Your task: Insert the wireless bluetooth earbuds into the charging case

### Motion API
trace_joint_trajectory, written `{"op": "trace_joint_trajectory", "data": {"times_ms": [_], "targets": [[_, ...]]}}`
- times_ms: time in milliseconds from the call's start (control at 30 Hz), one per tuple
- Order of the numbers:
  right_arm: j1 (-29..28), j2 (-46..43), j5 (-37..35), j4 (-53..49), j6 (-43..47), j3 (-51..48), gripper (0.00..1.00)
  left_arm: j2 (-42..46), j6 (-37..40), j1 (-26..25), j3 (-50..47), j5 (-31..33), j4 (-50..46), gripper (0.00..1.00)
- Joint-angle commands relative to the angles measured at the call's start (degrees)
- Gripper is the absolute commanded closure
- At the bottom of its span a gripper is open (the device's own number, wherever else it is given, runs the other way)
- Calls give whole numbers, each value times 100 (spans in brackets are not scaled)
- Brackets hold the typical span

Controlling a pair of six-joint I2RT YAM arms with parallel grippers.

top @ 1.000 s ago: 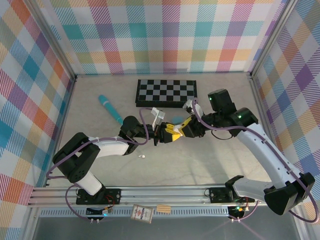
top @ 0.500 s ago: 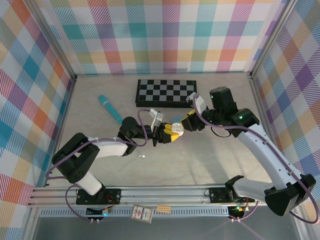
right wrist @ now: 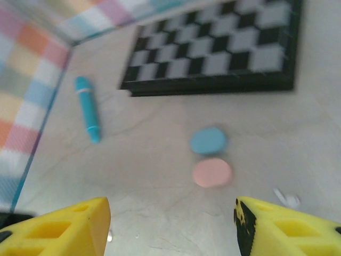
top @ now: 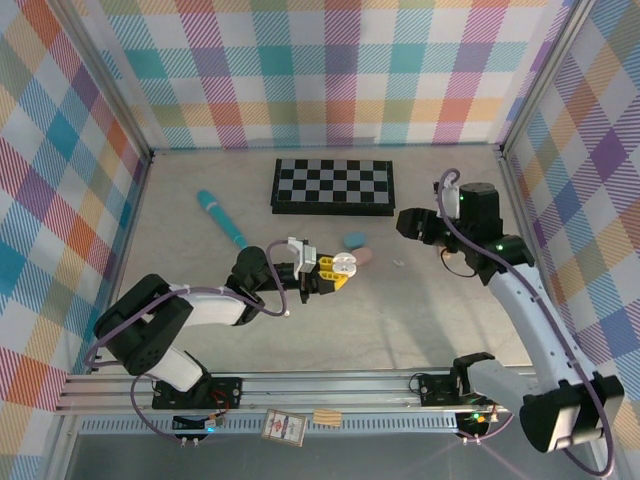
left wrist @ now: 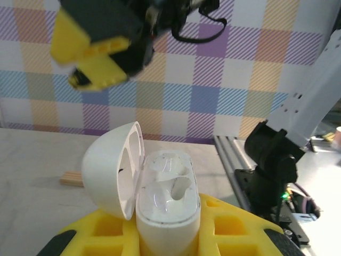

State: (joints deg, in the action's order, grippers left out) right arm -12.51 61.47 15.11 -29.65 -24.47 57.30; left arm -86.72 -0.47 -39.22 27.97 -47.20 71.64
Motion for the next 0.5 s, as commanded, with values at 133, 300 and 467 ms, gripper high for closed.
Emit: {"op": "trace_joint_trajectory", "data": {"times_ms": [133, 300, 467], "targets": [[153, 641, -597, 426, -2462, -1159, 40, 375, 1011, 37, -2, 247, -598, 99], [158, 1349, -475, 1230, -3468, -1679, 48, 480, 1092, 37, -45, 266, -695, 99], [153, 2029, -408, 1416, -3870, -1569, 57, 549, 1119, 29, -45, 229, -852, 99]]}}
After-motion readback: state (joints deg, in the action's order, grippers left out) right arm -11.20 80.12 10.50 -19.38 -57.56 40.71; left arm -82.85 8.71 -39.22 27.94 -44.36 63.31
